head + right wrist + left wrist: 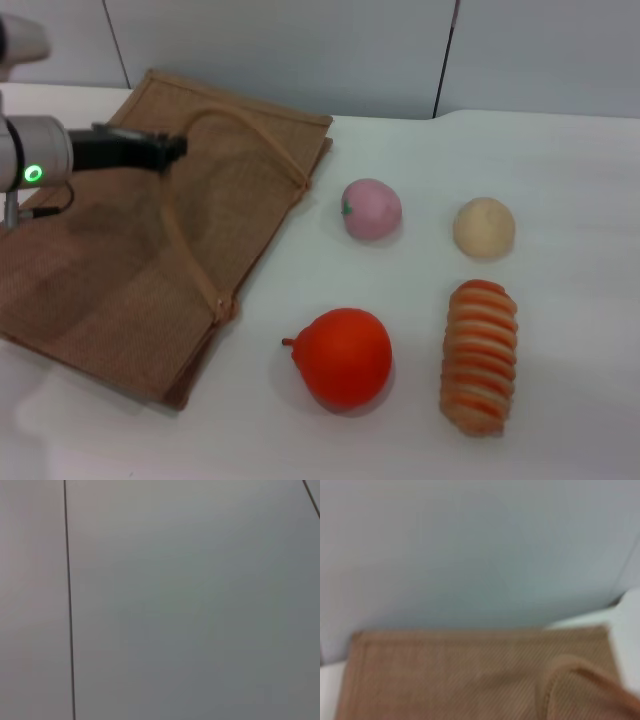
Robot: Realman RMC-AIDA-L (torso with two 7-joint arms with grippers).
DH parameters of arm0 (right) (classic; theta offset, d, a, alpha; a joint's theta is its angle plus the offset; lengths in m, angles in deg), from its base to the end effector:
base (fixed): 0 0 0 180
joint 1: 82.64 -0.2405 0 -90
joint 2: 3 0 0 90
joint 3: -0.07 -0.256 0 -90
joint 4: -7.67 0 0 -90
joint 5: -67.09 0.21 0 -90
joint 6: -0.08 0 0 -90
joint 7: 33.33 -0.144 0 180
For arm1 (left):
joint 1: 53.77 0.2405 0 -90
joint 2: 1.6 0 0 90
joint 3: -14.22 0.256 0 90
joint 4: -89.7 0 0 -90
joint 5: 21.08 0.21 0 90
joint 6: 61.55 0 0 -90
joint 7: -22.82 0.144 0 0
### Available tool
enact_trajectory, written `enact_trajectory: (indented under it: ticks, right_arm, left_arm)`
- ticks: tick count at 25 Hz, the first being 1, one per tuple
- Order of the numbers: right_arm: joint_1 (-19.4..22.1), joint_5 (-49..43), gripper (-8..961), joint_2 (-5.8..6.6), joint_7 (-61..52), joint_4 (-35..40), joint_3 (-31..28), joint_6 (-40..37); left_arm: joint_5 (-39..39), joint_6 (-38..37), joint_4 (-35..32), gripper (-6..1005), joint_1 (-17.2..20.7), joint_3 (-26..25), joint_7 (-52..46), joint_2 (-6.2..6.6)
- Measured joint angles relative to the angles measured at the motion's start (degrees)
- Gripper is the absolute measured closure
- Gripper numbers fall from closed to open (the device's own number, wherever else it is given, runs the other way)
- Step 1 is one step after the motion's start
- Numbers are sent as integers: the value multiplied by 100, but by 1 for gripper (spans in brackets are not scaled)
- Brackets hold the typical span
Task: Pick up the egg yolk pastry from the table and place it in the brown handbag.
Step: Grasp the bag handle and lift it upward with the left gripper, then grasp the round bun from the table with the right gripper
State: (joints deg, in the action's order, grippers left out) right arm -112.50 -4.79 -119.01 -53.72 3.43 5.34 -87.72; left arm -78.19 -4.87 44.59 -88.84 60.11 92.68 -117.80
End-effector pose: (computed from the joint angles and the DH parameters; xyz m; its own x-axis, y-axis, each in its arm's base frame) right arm 0.3066 0.3361 0.0469 0.5322 0.3472 -0.7721 -0.7690 -0.1831 -0.6124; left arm -0.2796 0.4215 0.0510 0.6800 0.5516 0.4830 0.7317 -0.4683 -0.4953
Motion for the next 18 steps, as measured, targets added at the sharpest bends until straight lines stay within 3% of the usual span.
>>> enact_trajectory:
  ticks: [5,8,13,18]
  right_arm:
    - [-102,-132,84,6,-38,164,519,132]
    - [-258,-476,84,12,-392,452,909,503]
    - [-573,-1511,84,31,-1715,1168,1462,1274]
    - [-867,-2449,84,33,-2138,1328,1560,1846]
  left_arm:
    - [-1563,575,66,875,315,-160,889,49]
    - [-2212,942,393,876,357,-581,1523,49]
    - [-2541,1421,1040,877,239,-1173,2078,148]
    - [-2755,1853,1309,876,150,-1246,2284,225]
